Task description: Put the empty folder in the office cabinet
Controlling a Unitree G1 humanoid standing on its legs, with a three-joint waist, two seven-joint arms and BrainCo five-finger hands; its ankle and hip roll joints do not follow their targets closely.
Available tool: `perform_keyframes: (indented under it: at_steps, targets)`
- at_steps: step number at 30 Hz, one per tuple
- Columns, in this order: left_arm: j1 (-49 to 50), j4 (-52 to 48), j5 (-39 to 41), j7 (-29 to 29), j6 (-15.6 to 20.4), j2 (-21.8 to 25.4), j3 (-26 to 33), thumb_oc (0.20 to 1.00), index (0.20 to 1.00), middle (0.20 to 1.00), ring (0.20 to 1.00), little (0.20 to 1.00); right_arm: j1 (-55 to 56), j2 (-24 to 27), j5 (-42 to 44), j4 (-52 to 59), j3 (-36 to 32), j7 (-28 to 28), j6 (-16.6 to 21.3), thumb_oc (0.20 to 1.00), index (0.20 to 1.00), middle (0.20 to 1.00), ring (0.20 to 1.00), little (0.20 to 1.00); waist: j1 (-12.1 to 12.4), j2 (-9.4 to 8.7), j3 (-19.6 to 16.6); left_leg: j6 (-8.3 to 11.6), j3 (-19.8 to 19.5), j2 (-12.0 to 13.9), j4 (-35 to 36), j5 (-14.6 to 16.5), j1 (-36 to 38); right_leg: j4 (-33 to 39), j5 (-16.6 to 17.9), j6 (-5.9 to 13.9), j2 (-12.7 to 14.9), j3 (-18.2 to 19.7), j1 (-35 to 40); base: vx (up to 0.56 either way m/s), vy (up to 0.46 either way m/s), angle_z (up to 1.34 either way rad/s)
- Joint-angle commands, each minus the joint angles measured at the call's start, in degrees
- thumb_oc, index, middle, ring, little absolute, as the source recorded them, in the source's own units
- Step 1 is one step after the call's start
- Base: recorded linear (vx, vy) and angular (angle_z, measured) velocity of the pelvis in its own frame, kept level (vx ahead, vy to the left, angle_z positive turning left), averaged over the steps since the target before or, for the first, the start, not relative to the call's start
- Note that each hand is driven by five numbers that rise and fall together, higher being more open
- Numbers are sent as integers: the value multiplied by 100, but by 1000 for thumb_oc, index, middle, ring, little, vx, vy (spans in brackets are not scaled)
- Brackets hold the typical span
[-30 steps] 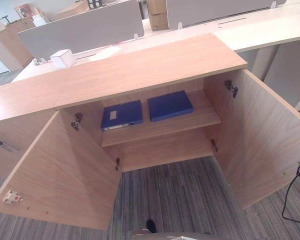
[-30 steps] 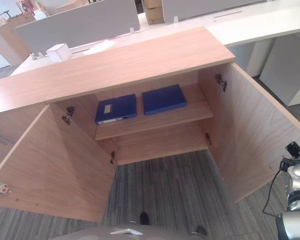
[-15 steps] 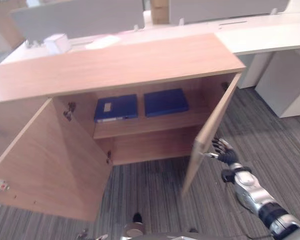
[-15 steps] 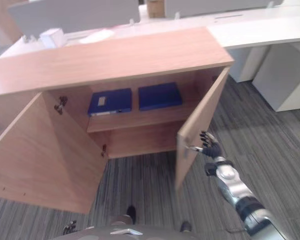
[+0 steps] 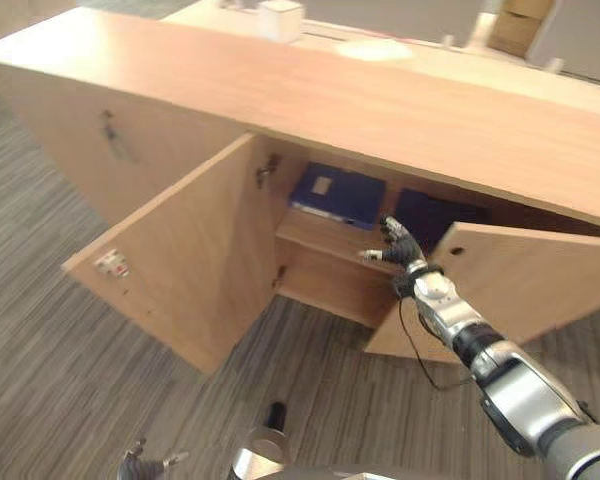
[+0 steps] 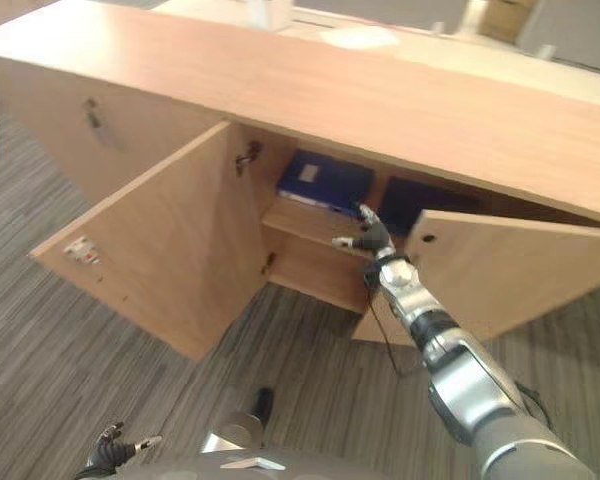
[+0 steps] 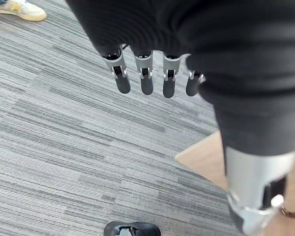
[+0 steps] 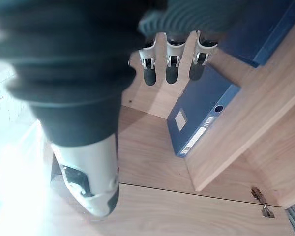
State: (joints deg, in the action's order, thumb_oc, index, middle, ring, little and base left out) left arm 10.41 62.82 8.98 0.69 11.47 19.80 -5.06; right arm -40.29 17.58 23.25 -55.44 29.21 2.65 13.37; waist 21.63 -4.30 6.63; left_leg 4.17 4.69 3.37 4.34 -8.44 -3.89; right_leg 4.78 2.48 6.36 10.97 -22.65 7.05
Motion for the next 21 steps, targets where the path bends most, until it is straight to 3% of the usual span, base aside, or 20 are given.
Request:
perform_keyframes:
  at_steps: [1,3,4,7,11,17,18,21]
  targets:
    - [-186,267,201,-343,99,374,-180,1000,1000,1000,1000,1000,480,492,52,6,2,-315,102,1000,1000,1000,1000,1000,-49,288,-307,331,-99,332,47,-42,-112,6,-119,163,-156,22,-95,14,15,20]
    - [-465,273,818,-569,81,1105,884,1000,1000,1000,1000,1000,977,483,-21,-74,-133,-248,65,1000,1000,1000,1000,1000,-2,238,-330,333,-129,301,63,-11,-28,-4,-108,175,-148,-16,-35,29,-33,5]
    - [-362,355,879,-923,374,1208,1312,1000,1000,1000,1000,1000,1203,472,17,-235,-268,-241,59,1000,1000,1000,1000,1000,36,181,-357,350,-132,311,65,-12,-1,3,-118,167,-154,-33,-1,33,-64,6]
    - [-469,386,541,-1284,249,1061,1291,1000,1000,1000,1000,1000,1864,203,-175,-222,-223,-254,124,1000,1000,1000,1000,1000,-37,113,-410,356,-109,334,66,-17,34,5,-121,150,-181,-27,12,24,-76,-12]
    - [56,-659,377,-1818,493,1147,1978,1000,1000,1000,1000,1000,3386,-63,-641,-405,-390,-177,125,1000,1000,1000,1000,1000,-225,42,-346,434,1,500,-29,-86,58,22,-231,109,-312,105,42,-19,-102,-11]
    - [-79,-773,305,-1890,591,1522,2236,1000,1000,1000,1000,1000,4086,-103,-1100,-685,-414,-44,69,1000,1000,1000,1000,1000,-429,-71,-122,526,20,734,-399,-34,-128,7,-185,158,-278,202,13,-75,12,-23]
    - [-134,-787,321,-1899,638,1580,2240,1000,1000,1000,1000,1000,4296,-63,-1263,-828,-567,-8,-1,1000,1000,1000,1000,1000,-565,-71,-61,541,-30,876,-384,63,-81,-34,-118,236,-204,220,-72,-172,196,-11]
    - [-137,-798,298,-1773,651,1586,2200,1000,1000,1000,1000,1000,4620,16,-1405,-900,-870,49,-33,1000,1000,1000,1000,1000,-828,12,-171,510,94,882,-35,125,176,-59,-40,312,-143,277,-169,-50,202,-32]
